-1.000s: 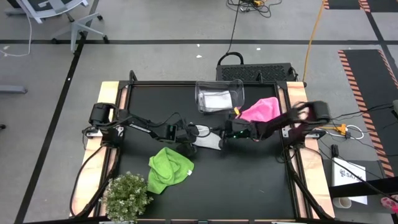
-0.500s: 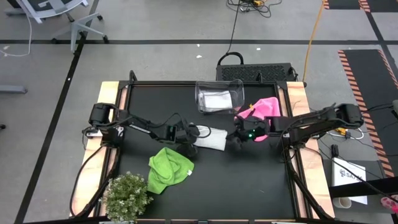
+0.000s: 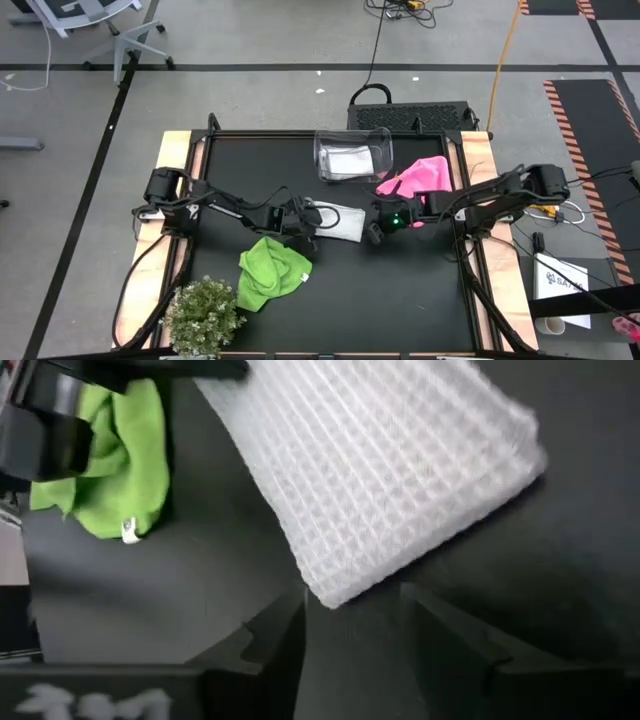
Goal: Fold microfiber towels
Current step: Fold the gray microfiber cloth
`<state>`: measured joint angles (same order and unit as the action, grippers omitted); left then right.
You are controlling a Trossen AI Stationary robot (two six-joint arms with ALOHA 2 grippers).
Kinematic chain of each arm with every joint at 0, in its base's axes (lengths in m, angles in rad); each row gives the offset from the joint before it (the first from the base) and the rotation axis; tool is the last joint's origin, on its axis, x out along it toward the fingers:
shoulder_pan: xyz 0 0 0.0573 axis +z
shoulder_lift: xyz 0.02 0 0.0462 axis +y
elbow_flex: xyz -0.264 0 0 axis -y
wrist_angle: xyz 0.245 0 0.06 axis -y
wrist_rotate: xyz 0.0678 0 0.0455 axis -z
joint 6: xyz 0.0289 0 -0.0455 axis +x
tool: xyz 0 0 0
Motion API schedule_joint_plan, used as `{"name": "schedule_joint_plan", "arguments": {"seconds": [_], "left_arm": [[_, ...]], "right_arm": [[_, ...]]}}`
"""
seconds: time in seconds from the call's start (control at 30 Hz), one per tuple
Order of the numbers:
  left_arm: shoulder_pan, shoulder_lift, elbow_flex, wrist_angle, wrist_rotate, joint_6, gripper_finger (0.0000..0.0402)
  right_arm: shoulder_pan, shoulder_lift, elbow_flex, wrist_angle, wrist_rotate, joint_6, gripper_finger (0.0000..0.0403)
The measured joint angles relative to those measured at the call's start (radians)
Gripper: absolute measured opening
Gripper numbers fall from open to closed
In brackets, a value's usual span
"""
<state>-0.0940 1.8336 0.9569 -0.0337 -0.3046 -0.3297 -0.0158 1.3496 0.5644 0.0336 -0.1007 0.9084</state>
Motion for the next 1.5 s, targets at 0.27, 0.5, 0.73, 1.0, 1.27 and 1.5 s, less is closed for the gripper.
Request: {"name": "schedule_joint_plan", "arguments": {"seconds": [0.27,0.5,0.73,1.0,1.27,1.5], "left_arm": [[-0.002,0.0,0.0,0.005,0.0,-0.02,0.0016],[-0.016,0.0,0.0,0.008,0.0,-0.04,0.0006],[-0.026,0.0,0.0,0.009,-0.001,-0.047,0.0017],[-0.026,0.0,0.0,0.008,-0.001,-0.047,0.0006],[-0.026,0.0,0.0,0.008,-0.001,-0.046,0.0006],[-0.021,-0.025,-0.002,0.017,-0.001,-0.09,0.002]], "right_arm": [[-0.001,0.094,0.0,0.021,-0.033,0.049,0.0194],[-0.005,0.169,0.0,0.19,-0.034,0.049,0.0204],[-0.005,0.184,0.0,0.238,-0.027,0.041,0.0204],[-0.03,0.184,0.0,0.235,0.051,0.03,0.0204],[-0.063,0.184,0.0,0.212,0.061,0.019,0.0203],[-0.063,0.184,0.0,0.197,0.103,0.018,0.0203]]}}
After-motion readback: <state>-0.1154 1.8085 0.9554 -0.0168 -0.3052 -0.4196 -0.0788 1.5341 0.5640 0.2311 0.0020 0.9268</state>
